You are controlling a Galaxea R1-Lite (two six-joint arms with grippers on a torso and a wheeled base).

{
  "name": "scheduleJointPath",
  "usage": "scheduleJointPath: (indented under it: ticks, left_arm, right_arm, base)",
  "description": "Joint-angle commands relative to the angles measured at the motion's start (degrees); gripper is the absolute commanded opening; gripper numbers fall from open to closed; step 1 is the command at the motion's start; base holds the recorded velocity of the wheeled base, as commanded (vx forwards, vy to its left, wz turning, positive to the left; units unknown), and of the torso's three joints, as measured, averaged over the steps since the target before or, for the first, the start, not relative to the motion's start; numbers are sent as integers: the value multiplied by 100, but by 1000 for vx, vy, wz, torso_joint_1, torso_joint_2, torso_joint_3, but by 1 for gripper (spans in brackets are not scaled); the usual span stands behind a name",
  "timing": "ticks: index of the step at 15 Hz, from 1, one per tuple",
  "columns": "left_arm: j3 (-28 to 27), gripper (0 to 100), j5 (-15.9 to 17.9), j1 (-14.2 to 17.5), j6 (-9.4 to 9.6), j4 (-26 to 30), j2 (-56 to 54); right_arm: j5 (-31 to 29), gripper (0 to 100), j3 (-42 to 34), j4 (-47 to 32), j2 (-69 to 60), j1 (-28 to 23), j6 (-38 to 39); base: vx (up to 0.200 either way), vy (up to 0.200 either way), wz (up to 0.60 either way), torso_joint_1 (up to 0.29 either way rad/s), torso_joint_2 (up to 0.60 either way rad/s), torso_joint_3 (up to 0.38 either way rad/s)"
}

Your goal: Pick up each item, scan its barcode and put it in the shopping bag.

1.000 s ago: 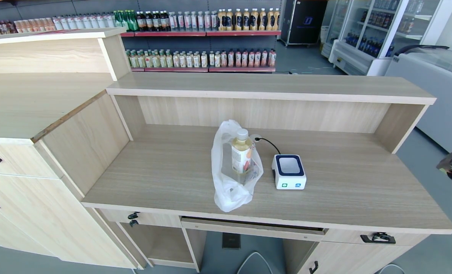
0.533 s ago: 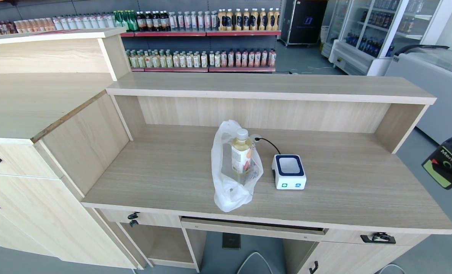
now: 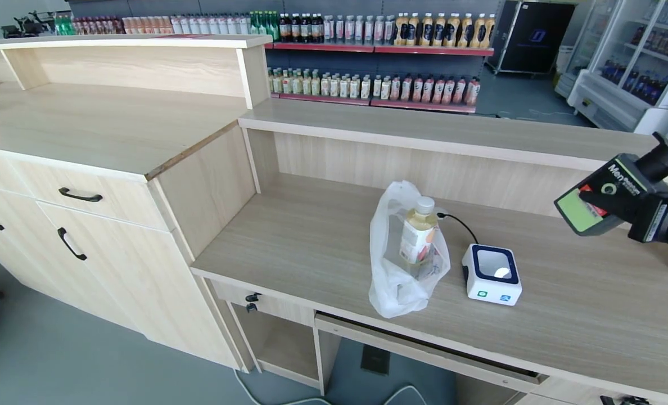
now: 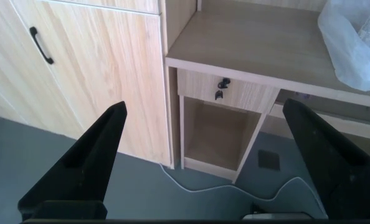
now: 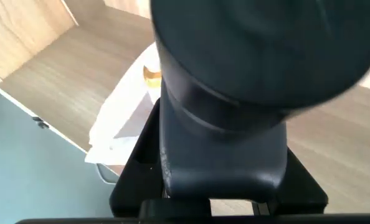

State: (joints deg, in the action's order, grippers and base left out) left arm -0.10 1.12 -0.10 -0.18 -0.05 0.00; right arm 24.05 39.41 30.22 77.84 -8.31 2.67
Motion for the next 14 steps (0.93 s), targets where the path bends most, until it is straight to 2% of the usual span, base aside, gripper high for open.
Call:
scheduleJointPath:
  ticks: [1,4,11,14]
  left_arm:
    - [1,100,2,10,-8,-4,9]
    - [1,100,2,10,1,-4,9]
    - [1,100,2,10,1,-4,9]
    - [1,100,2,10,-8,-4,9]
  right_arm:
    - [108,0,488,-614,926,-575,691]
    - [258,0,770,-1361,1260,-997,999]
    - [864,0,796,-1317,1875,-1067,1025]
    - [952,0,884,-1255,2130,-1076,559]
  base:
    - [0,0,0,0,0,0]
    - [0,0,0,0,0,0]
    - [0,0,0,0,0,0]
    - [0,0,0,0,0,0]
